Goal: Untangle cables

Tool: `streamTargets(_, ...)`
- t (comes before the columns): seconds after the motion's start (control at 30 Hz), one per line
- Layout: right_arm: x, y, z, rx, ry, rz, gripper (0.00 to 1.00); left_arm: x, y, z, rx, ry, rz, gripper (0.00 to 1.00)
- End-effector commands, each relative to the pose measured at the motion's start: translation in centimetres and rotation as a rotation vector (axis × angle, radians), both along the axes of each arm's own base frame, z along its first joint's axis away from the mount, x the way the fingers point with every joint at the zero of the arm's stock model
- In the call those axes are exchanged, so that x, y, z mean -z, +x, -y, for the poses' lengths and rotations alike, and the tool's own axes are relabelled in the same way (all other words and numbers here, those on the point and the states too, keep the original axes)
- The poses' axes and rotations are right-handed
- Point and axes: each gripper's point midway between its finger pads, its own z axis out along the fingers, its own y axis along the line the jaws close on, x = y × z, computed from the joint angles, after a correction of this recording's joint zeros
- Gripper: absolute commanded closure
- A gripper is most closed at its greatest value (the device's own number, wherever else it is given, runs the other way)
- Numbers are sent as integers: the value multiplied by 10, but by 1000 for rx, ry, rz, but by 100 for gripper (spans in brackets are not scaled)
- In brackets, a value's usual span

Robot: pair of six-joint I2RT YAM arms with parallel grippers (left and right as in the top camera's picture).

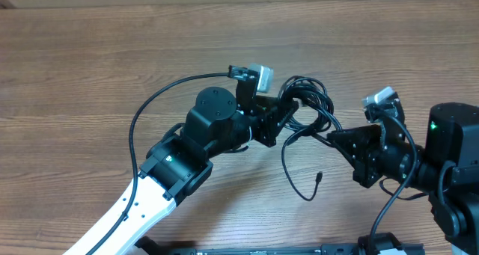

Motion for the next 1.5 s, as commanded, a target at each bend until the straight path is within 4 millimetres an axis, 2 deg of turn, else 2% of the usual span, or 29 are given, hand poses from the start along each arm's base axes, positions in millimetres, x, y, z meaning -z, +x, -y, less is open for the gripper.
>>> streamTargets(0.0,-4,-9,-1,-14,11,-9,96,-9,30,-23,-259,-99,-107,96)
streamTargets(0.13,-1,-11,-1,-14,9,-28,96,-10,39,-31,-364,-190,-206,96)
streamTargets(0.27,2,-14,0,-14,6,-46,96,-12,42,-33,-398,-241,-250,96)
streamTargets(0.53,3,-15,0,-12,5,-51,96,-14,41,-32,-384,-228,-227,96)
streamTargets(0.67,4,-13,2,2,-5,-51,94,-8,40,-33,-381,-188,-212,96)
streamTargets(0.73,4,-12,3,13,-8,-55,81,-7,40,-34,-382,-176,-208,96)
streamTargets(0.87,3,-11,3,13,-7,-44,73,-7,38,-32,-334,-95,-109,96)
streamTargets(0.9,2,-9,3,16,-8,-35,63,-7,36,-30,-301,-66,-74,96)
streamTargets(0.93,0,-7,4,19,-9,-24,26,-7,33,-26,-257,-32,-29,96)
streamTargets(0.97,-1,-5,4,22,-10,-13,4,-6,29,-23,-212,7,18,96)
streamTargets(1.03,-3,-3,4,24,-10,0,0,-4,25,-20,-162,53,70,96)
streamTargets(1.23,-3,4,10,46,-48,35,0,4,16,-16,-32,213,252,96)
streamTargets(1.33,-1,7,15,77,-76,40,0,5,15,-15,-17,222,267,96)
streamTargets(1.47,-1,10,18,88,-94,54,0,-1,4,-5,71,197,304,96)
